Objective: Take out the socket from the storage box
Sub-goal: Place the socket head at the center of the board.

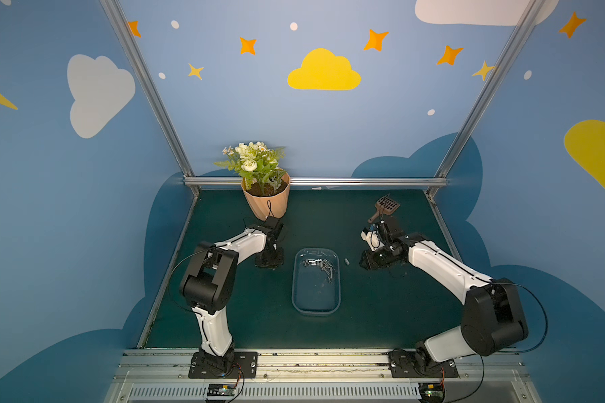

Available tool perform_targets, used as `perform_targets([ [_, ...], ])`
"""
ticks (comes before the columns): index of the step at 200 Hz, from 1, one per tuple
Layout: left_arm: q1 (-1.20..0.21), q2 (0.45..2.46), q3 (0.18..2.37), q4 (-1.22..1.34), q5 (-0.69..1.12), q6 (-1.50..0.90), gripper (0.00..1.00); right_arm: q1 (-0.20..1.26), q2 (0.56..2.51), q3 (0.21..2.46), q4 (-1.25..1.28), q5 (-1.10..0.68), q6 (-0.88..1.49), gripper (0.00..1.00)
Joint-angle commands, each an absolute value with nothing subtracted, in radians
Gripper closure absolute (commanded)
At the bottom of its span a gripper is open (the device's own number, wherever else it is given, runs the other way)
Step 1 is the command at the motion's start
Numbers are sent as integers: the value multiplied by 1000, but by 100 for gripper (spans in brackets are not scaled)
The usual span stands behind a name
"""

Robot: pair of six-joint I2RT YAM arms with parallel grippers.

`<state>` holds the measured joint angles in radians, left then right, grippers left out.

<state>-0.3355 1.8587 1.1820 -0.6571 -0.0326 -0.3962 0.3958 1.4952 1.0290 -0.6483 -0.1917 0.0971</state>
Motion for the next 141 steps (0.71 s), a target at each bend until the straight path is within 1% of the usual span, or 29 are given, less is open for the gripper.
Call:
perform_targets([
  [1, -332, 1900, 1171, -652, -9, -390, 85, 393, 1476, 1022, -659, -187, 101, 57],
  [32, -332, 1915, 1175, -653, -3, -391, 85, 393, 1479, 1018, -655, -187, 101, 57],
  [65, -332, 1927, 1174, -653, 3, -391, 82, 393, 1481, 1016, -653, -187, 101, 57],
  [91, -331, 1930, 1174, -655, 6, -390, 76, 393, 1483, 1015, -653, -187, 100, 57],
  [126, -331, 1932, 1175, -661, -1, -390, 71, 393, 1482, 1012, -652, -189, 104, 57],
  [141, -330, 1929, 1175, -664, -7, -389, 66, 393, 1482, 1012, -651, -189, 104, 57],
])
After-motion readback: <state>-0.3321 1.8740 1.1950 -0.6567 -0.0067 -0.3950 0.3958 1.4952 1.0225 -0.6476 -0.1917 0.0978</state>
